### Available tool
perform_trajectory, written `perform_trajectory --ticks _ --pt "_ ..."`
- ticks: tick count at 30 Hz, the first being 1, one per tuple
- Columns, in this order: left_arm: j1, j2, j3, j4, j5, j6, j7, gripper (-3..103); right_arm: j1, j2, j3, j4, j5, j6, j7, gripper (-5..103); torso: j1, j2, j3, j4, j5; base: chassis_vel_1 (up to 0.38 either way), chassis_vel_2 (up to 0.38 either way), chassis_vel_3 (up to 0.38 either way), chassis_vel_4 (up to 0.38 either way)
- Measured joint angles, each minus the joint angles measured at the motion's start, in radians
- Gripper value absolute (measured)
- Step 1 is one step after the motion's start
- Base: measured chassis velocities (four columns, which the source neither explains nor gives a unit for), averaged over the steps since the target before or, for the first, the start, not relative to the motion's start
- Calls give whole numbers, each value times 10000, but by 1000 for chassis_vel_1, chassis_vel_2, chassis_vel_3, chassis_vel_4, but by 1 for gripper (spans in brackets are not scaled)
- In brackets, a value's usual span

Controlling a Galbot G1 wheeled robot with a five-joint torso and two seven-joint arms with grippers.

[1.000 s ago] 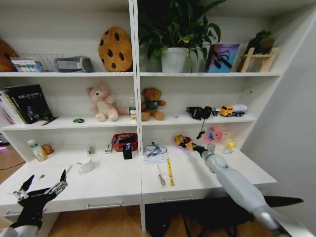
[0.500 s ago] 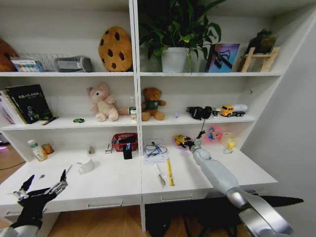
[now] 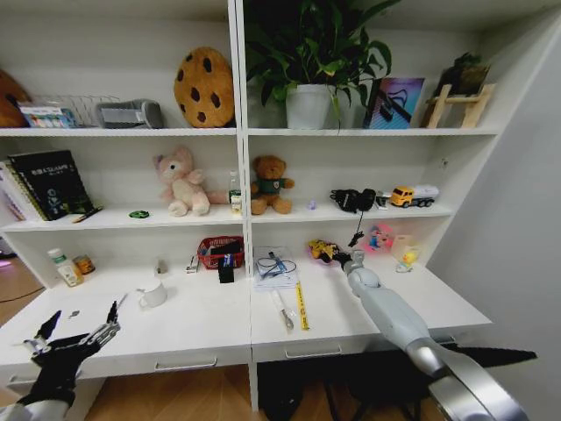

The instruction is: Organize the objects on the table.

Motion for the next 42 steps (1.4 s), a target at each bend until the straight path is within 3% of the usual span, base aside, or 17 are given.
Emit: perform_trajectory --ticks 10,13,18,21,22,23,26,27,29,32,33,36,37,39,42 --pt "0 0 0 0 0 0 0 98 -118 -115 132 60 -29 -33 152 -2 5 -2 1 0 0 -14 16 14 -10" --pt "0 0 0 0 0 0 0 98 -99 -109 157 -53 -27 51 188 3 4 -1 1 0 0 0 0 0 0" --pt "0 0 0 0 0 0 0 98 -200 -194 231 -122 17 270 134 24 0 0 0 0 0 0 0 0 0" --pt "0 0 0 0 0 0 0 98 -410 -314 265 63 10 307 127 24 1 -1 1 0 1 0 0 0 0" --pt "0 0 0 0 0 1 0 98 -604 -440 311 321 -24 309 136 40 2 -1 1 1 1 0 0 0 0" --pt "0 0 0 0 0 1 0 98 -604 -440 311 321 -24 309 136 40 2 -1 1 1 1 0 0 0 0" --pt "0 0 0 0 0 0 0 98 -1098 -811 419 1090 -143 230 164 45 2 -1 1 1 1 0 0 0 0" --pt "0 0 0 0 0 0 0 98 -1491 -1064 557 1809 -197 120 222 56 2 -1 1 -1 2 0 0 0 0" --pt "-1 -1 0 -1 0 0 0 98 -1692 -1188 644 2188 -198 53 282 56 1 -1 1 0 2 0 0 0 0" --pt "0 0 0 -1 -1 1 -1 98 -3317 -1919 1586 4724 -428 -660 1021 73 1 -1 0 2 3 0 0 0 0" --pt "0 0 0 -1 -1 1 -1 98 -3317 -1919 1586 4724 -428 -660 1021 73 1 -1 0 2 3 0 0 0 0" --pt "0 0 0 -1 -1 2 -2 98 -5088 -2369 2785 6626 -421 -1011 1530 89 1 0 0 -4 3 0 0 0 0" --pt "0 0 0 -1 -1 2 -2 98 -5088 -2369 2785 6626 -421 -1011 1530 89 1 0 0 -4 3 0 0 0 0" --pt "0 0 0 -1 -1 2 -3 98 -6442 -2500 3602 8267 -739 -1077 2091 97 0 0 -1 -2 -2 0 0 0 0" --pt "-1 -1 0 -1 -1 2 -1 98 -7635 -2457 4245 9371 -895 -1074 2595 100 0 0 -2 1 -3 0 0 0 0"
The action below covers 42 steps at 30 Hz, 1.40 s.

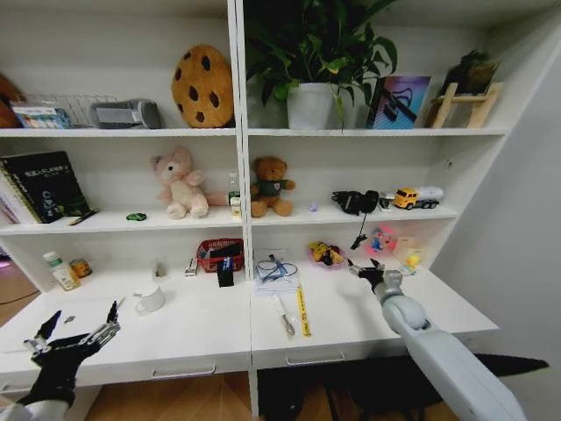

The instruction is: Organize the objects on the table.

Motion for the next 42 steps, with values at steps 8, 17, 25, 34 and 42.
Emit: perform_trajectory --ticks 8,17,25,34,42 --pt "0 0 0 0 0 -2 -2 98 -2852 313 1909 2066 -558 391 -18 100 0 0 0 -1 4 0 0 0 0" --pt "0 0 0 -1 -1 -1 -1 98 -6814 1184 4900 3519 -1186 2792 -1924 100 -1 1 0 -4 2 0 0 0 0" --pt "0 0 0 0 0 -1 -1 98 -8360 2232 5228 3921 -1194 3695 -2566 100 2 -1 2 -2 2 0 0 0 0" --pt "0 0 0 -1 0 -2 0 98 -8512 2621 4932 3895 -1405 3857 -2577 100 1 -1 2 0 3 0 0 0 0" --pt "1 0 0 -1 0 -2 -1 98 -8448 2603 4893 3856 -1406 3851 -2564 100 2 -1 3 -1 3 0 0 0 0"
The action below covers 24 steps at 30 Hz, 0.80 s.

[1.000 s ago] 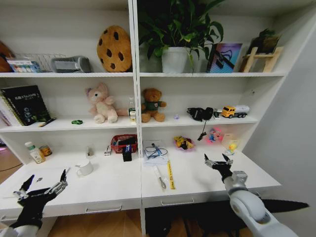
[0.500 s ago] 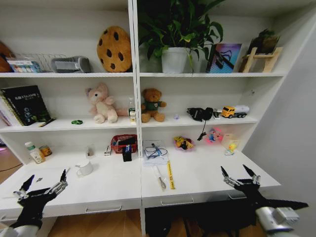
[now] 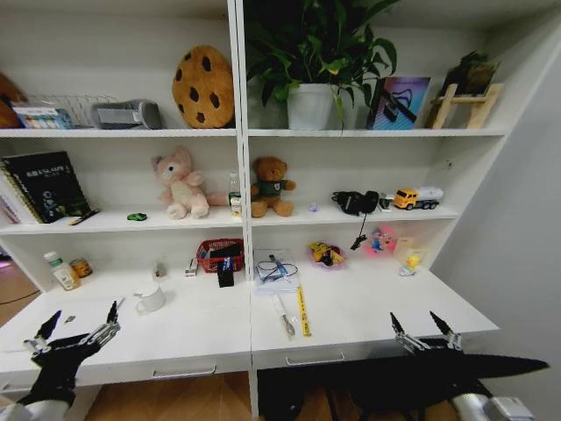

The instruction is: Organize the objects on the table.

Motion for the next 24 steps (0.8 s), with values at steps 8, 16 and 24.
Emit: perform_trajectory --ticks 8,16,24 --pt "0 0 0 0 0 0 0 98 31 -16 -14 -20 3 -24 18 100 1 0 0 0 2 0 0 0 0" --pt "-1 0 0 0 0 0 0 98 44 -22 -19 -27 8 -39 28 100 0 0 0 -2 2 116 120 -129 -116" --pt "0 0 -2 0 0 0 1 98 52 -24 -26 -34 14 -48 34 100 -1 1 -1 -2 4 235 230 -226 -244"
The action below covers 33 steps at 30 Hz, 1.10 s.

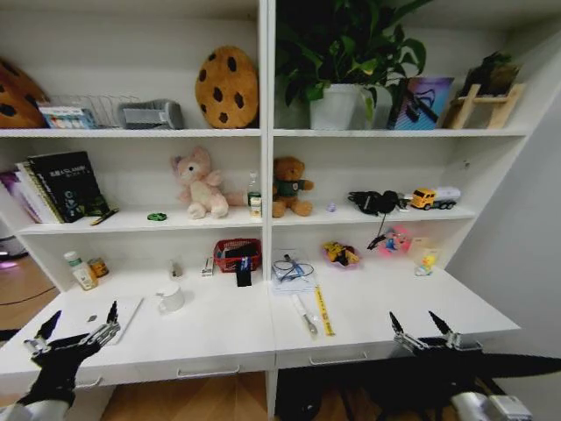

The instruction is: Organize the objects on the table.

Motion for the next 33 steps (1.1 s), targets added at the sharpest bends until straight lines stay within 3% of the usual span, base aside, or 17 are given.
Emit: perform_trajectory --ticks 6,11,13,16,17,20,22,23,25,29,30,33 --pt "0 0 1 0 0 0 1 98 2 0 -2 -3 2 -4 1 100 2 -2 1 3 -10 297 297 -286 -279" --pt "0 0 1 -1 0 0 0 98 2 1 -5 -4 4 -7 2 100 3 -2 2 0 4 341 359 -364 -344" --pt "0 0 3 1 0 0 0 98 2 1 -2 -3 4 -7 3 100 1 0 0 3 -17 346 366 -381 -372" --pt "-1 0 2 0 0 0 -1 98 2 2 -6 -5 4 -8 2 100 2 -2 2 2 3 370 367 -363 -386" --pt "-1 0 3 1 0 0 -1 98 1 1 -4 -4 4 -8 3 100 1 0 0 3 -20 376 346 -354 -366" --pt "-1 0 3 -1 0 0 0 98 3 2 -5 -5 5 -8 3 100 0 -1 1 1 14 358 354 -374 -367" --pt "-1 0 2 1 0 0 -1 98 1 1 -3 -2 4 -8 2 100 4 -2 1 3 -24 348 321 -321 -317" --pt "-1 0 2 1 0 0 -1 98 1 1 -3 -2 4 -8 2 100 4 -2 1 3 -24 348 303 -321 -317" --pt "-1 1 0 2 0 0 -3 98 1 2 -5 -3 4 -9 2 100 0 1 0 1 -4 265 252 -219 -267" --pt "-1 1 2 3 0 0 -5 98 1 1 -5 -3 4 -9 1 100 1 -1 0 1 -15 175 139 -155 -130" --pt "-1 1 0 2 0 -1 -4 98 2 1 -6 -3 4 -9 1 100 -1 1 -1 2 2 -1 -19 -21 -56" --pt "-1 1 2 2 0 -1 -4 98 2 -3 -5 -3 4 -9 1 100 3 -2 3 3 -1 -10 -20 3 1"
